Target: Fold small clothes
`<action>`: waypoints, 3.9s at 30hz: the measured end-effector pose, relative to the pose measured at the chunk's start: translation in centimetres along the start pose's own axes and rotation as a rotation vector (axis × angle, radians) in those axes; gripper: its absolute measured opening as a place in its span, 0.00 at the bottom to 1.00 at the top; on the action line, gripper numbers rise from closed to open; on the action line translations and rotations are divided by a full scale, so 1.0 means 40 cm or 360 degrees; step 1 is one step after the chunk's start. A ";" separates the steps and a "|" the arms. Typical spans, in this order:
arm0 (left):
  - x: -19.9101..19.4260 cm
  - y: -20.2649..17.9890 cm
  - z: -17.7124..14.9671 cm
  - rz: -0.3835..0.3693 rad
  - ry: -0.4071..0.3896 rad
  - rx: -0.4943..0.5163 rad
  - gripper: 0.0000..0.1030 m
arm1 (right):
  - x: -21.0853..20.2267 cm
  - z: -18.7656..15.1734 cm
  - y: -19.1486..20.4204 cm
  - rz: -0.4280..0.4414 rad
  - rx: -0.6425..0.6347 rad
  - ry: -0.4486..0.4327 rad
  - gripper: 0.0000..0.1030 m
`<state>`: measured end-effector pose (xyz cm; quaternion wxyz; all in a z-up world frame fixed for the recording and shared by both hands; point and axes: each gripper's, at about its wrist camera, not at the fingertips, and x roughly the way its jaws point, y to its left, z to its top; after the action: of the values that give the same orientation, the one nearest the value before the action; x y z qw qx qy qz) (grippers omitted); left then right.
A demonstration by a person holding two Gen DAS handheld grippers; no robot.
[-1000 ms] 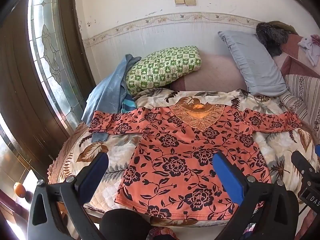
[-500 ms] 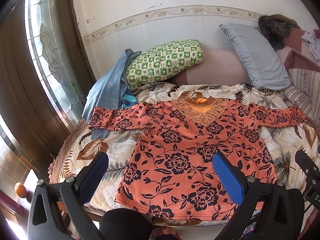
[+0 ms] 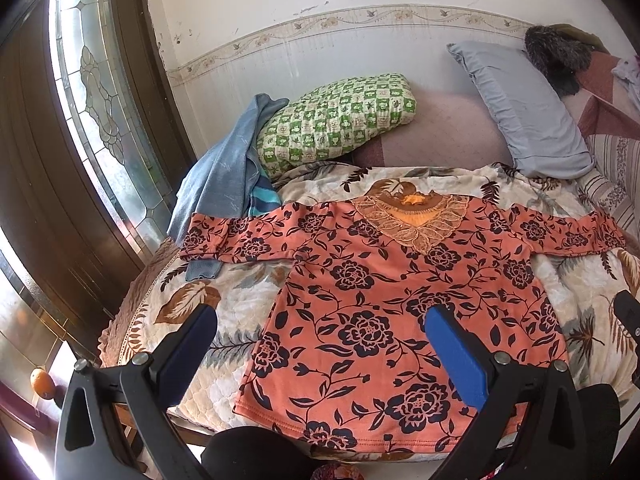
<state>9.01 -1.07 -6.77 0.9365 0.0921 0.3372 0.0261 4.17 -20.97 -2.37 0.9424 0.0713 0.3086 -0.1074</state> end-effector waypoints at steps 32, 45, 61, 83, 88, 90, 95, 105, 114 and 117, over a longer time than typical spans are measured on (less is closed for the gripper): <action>-0.044 0.036 -0.014 0.0000 -0.0022 -0.0045 1.00 | -0.035 -0.018 0.046 0.0033 -0.0042 -0.0008 1.00; 0.027 -0.001 0.036 0.0002 -0.0001 -0.0003 1.00 | 0.042 -0.003 -0.005 -0.0009 0.0030 0.0062 1.00; 0.388 -0.161 0.232 -0.0101 0.0016 -0.0092 1.00 | 0.337 0.090 -0.559 -0.0407 0.0446 0.0031 1.00; 0.698 -0.182 0.211 0.0103 0.0190 -0.0104 1.00 | 0.805 0.053 -1.176 -0.0222 0.1768 0.0053 0.11; 0.680 -0.139 0.212 0.0126 0.0145 -0.0137 1.00 | 0.744 0.120 -1.122 -0.0339 0.1630 0.0027 0.10; 0.673 -0.113 0.211 0.0118 0.0137 -0.0176 1.00 | 0.727 0.133 -1.118 -0.0340 0.1673 0.0074 0.10; 0.671 -0.068 0.194 0.0113 0.0144 -0.0243 1.00 | 0.725 0.099 -1.132 -0.0187 0.1856 0.0209 0.11; 0.694 -0.090 0.178 0.0160 0.0154 -0.0176 1.00 | 0.785 0.041 -1.120 -0.0182 0.1945 0.0235 0.15; 0.699 -0.130 0.174 0.0159 0.0135 -0.0081 1.00 | 0.760 0.228 -0.968 0.0001 0.1470 0.0045 0.06; 0.698 -0.100 0.174 0.0149 0.0133 -0.0135 1.00 | 0.751 0.328 -0.840 0.0167 0.1300 0.0022 0.06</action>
<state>34.91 -2.98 -19.79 0.9224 0.0668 0.3700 0.0881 26.93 -60.82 -12.10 0.8387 0.4559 0.2429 -0.1725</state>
